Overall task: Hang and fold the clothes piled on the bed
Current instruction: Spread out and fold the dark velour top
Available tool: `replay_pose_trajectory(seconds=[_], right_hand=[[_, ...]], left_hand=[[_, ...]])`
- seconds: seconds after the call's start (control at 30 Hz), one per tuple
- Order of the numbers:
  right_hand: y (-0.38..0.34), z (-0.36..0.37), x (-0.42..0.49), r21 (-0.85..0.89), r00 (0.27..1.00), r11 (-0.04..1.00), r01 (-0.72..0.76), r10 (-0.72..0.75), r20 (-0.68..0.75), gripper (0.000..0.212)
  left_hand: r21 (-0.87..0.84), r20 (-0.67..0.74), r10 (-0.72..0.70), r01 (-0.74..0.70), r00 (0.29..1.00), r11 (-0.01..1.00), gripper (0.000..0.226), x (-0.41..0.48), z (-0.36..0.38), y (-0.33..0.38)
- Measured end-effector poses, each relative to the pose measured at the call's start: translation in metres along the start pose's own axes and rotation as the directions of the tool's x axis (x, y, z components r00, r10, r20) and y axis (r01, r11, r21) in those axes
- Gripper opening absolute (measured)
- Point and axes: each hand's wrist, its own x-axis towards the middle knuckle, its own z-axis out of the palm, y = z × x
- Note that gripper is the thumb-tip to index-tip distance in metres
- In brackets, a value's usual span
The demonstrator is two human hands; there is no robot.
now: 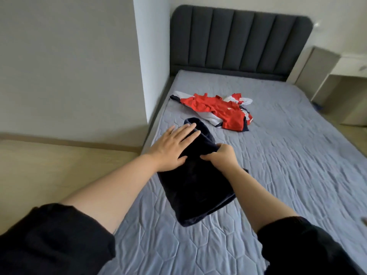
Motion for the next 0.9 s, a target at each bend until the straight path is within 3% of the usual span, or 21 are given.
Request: replay_pose_trajectory(seconds=[0.13,0.3,0.43,0.57,0.67,0.9], right_hand=[[-0.119,-0.023,-0.025,-0.401,0.965,0.878,0.26,-0.247,0.085,0.034],[-0.267,-0.024,-0.065,-0.6,0.846,0.617,0.51,-0.485,0.221,0.032],[-0.383,0.002,-0.097,-0.582,0.73,0.476,0.659,-0.591,0.344,0.033],[-0.475,0.052,-0.132,-0.493,0.61,0.393,0.776,-0.669,0.426,0.031],[-0.527,0.097,-0.157,-0.431,0.517,0.325,0.842,-0.714,0.471,0.034],[-0.614,0.185,-0.195,-0.282,0.314,0.189,0.941,-0.801,0.509,0.039]], left_hand=[[0.191,0.062,0.02,-0.032,0.998,0.981,0.101,0.015,-0.122,-0.041],[0.217,0.224,-0.069,0.019,0.972,0.976,0.1,0.003,-0.267,-0.098],[0.149,0.319,-0.23,0.191,0.919,0.97,0.092,-0.039,-0.372,-0.158],[0.112,0.338,-0.367,0.351,0.867,0.93,0.044,-0.103,-0.45,-0.223],[0.079,0.345,-0.464,0.467,0.816,0.88,0.032,-0.158,-0.486,-0.263],[0.2,0.171,-0.628,0.597,0.76,0.777,0.021,-0.259,-0.536,-0.328]])
